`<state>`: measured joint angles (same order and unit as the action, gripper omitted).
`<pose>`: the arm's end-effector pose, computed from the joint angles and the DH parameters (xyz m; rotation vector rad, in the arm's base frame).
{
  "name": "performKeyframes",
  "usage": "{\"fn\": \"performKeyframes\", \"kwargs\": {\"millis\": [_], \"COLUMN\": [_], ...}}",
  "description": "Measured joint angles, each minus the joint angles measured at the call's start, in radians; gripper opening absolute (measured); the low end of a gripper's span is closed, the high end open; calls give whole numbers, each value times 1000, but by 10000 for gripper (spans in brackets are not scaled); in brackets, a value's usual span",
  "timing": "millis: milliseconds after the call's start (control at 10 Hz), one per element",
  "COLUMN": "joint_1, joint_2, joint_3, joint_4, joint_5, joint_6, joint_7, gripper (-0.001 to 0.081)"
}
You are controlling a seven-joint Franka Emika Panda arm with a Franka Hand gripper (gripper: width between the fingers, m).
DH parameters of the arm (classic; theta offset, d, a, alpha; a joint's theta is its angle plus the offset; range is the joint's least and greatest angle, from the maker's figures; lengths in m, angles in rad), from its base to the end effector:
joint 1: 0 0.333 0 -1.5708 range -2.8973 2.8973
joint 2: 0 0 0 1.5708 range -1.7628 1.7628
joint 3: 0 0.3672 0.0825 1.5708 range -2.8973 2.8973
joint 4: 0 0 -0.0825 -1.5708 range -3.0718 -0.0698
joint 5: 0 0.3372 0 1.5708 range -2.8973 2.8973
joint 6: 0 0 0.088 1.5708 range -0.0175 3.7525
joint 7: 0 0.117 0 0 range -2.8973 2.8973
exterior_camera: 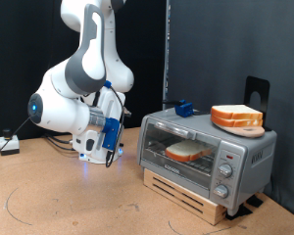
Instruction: Make a piece of toast with the oven
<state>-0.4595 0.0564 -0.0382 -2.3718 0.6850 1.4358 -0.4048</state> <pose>0.3533 -0.0998 0.3750 -2.0083 0.3847 0.6517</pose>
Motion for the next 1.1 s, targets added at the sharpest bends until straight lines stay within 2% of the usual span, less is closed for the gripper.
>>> {"fn": "performKeyframes", "kwargs": {"millis": [200, 800, 1000, 1100], "joint_1": [5, 14, 14, 13], "joint_2": [25, 193, 196, 212], "joint_3": [14, 62, 65, 76], "joint_4": [26, 216, 220, 246], "joint_5": [13, 113, 146, 179], "joint_6": [11, 58, 54, 33], "joint_7": [-4, 64, 57, 52], "gripper": [807, 807, 807, 807]}}
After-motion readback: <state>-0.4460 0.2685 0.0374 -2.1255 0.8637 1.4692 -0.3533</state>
